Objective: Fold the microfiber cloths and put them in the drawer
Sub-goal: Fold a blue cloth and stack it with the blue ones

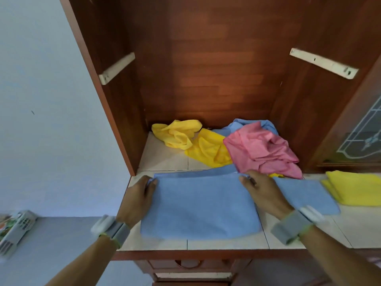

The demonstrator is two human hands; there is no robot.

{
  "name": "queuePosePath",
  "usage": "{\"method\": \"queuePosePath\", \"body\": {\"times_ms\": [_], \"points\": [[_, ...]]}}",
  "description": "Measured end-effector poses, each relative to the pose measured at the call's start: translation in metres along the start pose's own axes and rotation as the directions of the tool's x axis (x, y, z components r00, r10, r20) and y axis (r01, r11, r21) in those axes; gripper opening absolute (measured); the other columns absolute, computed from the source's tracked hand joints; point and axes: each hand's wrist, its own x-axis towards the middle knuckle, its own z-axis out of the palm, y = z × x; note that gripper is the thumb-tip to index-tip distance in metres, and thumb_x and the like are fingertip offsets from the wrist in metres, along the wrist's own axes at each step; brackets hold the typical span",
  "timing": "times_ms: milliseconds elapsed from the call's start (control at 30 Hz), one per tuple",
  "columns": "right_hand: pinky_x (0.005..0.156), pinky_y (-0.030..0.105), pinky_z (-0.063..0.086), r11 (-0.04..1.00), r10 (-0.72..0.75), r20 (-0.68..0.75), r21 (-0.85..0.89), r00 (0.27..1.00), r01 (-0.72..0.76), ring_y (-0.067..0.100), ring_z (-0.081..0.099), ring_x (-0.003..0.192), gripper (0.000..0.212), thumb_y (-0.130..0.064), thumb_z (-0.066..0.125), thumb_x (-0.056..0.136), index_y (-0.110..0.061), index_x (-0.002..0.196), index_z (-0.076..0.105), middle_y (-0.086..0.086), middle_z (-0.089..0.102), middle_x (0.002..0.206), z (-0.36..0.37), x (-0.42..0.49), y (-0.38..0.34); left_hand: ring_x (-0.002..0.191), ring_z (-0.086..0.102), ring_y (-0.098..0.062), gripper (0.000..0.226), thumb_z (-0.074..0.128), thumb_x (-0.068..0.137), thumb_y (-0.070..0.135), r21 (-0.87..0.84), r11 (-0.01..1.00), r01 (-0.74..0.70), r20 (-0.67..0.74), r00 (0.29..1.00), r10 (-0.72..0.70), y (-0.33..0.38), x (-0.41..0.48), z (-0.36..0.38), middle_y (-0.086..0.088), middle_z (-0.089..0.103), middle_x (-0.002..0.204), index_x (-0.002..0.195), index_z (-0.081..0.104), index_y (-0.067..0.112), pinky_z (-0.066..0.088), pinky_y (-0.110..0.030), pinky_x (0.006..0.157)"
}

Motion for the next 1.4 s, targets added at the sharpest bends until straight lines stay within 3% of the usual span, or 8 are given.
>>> {"method": "queuePosePath", "body": {"times_ms": [133, 367, 500, 667, 967, 1167, 1300, 1400], "points": [[0.061, 0.038, 0.043, 0.98, -0.031, -0.09, -0.197, 0.995, 0.012, 0.033, 0.06, 0.072, 0.026, -0.035, 0.057, 0.094, -0.014, 0.079, 0.058, 0.007, 0.06, 0.065, 0.016, 0.046, -0.003, 0.091, 0.062, -0.041, 0.033, 0.045, 0.096, 0.047, 0.137, 0.983, 0.122, -0.048, 0.992, -0.116, -0.005, 0.044, 0.02, -0.012, 0.068, 0.096, 0.102, 0.061, 0.02, 0.047, -0.038, 0.074], [0.076, 0.036, 0.049, 0.908, 0.13, -0.022, -0.4, 0.991, -0.128, 0.033, 0.063, 0.103, 0.022, -0.037, 0.059, 0.09, -0.019, 0.1, 0.067, 0.009, 0.07, 0.104, 0.049, 0.077, 0.02, 0.105, 0.062, -0.033, 0.027, 0.053, 0.094, 0.038, 0.376, 0.923, 0.08, 0.107, 0.986, -0.128, -0.019, 0.074, 0.039, -0.007, 0.063, 0.115, 0.116, 0.063, 0.028, 0.05, -0.039, 0.085], [0.079, 0.038, 0.049, 0.865, 0.201, -0.068, -0.456, 0.977, -0.21, 0.034, 0.06, 0.106, 0.029, -0.038, 0.063, 0.089, -0.019, 0.111, 0.061, 0.012, 0.062, 0.108, 0.057, 0.075, 0.023, 0.111, 0.059, -0.035, 0.034, 0.051, 0.095, 0.041, 0.466, 0.885, 0.02, 0.208, 0.969, -0.131, -0.027, 0.076, 0.041, -0.008, 0.052, 0.124, 0.126, 0.057, 0.028, 0.051, -0.043, 0.09], [0.074, 0.035, 0.049, 0.92, 0.201, -0.009, -0.341, 0.98, -0.192, 0.034, 0.063, 0.098, 0.019, -0.036, 0.063, 0.087, -0.021, 0.098, 0.063, 0.011, 0.068, 0.099, 0.047, 0.084, 0.027, 0.109, 0.059, -0.037, 0.029, 0.049, 0.097, 0.035, 0.478, 0.877, -0.033, 0.286, 0.95, -0.121, -0.023, 0.088, 0.039, -0.011, 0.05, 0.121, 0.12, 0.053, 0.017, 0.049, -0.042, 0.087], [0.081, 0.032, 0.05, 0.927, 0.263, 0.062, -0.293, 0.963, -0.234, 0.028, 0.065, 0.099, 0.013, -0.034, 0.069, 0.08, -0.026, 0.088, 0.064, 0.002, 0.072, 0.099, 0.044, 0.085, 0.025, 0.104, 0.062, -0.03, 0.027, 0.047, 0.094, 0.027, 0.514, 0.85, -0.116, 0.39, 0.914, -0.111, -0.033, 0.098, 0.035, -0.006, 0.054, 0.119, 0.119, 0.056, 0.024, 0.052, -0.043, 0.09], [0.072, 0.033, 0.045, 0.976, 0.162, -0.01, -0.145, 0.987, -0.162, 0.026, 0.062, 0.083, 0.027, -0.029, 0.071, 0.084, -0.027, 0.068, 0.049, 0.004, 0.067, 0.081, 0.011, 0.085, -0.005, 0.086, 0.068, -0.035, 0.02, 0.05, 0.084, 0.013, 0.233, 0.972, 0.018, 0.239, 0.968, -0.075, -0.009, 0.113, 0.012, -0.013, 0.068, 0.102, 0.099, 0.061, 0.02, 0.057, -0.042, 0.079], [0.068, 0.033, 0.044, 0.969, 0.069, -0.154, 0.246, 0.986, -0.029, 0.013, 0.054, 0.066, 0.019, -0.021, 0.077, 0.08, -0.021, 0.074, 0.059, 0.0, 0.06, 0.068, -0.046, 0.096, -0.051, 0.084, 0.07, -0.034, 0.022, 0.057, 0.079, 0.008, 0.012, 0.999, 0.036, 0.05, 0.998, -0.037, 0.024, 0.142, -0.033, -0.006, 0.069, 0.083, 0.084, 0.064, 0.027, 0.059, -0.043, 0.076], [0.061, 0.013, 0.042, 0.911, -0.019, -0.213, 0.398, 0.977, 0.105, -0.001, 0.053, 0.061, 0.019, -0.015, 0.077, 0.081, -0.005, 0.086, 0.061, 0.002, 0.061, 0.073, -0.078, 0.087, -0.079, 0.077, 0.072, -0.029, 0.029, 0.06, 0.075, 0.011, -0.212, 0.977, -0.015, -0.079, 0.997, -0.002, 0.053, 0.156, -0.065, 0.006, 0.066, 0.073, 0.076, 0.066, 0.04, 0.061, -0.045, 0.075]]}}
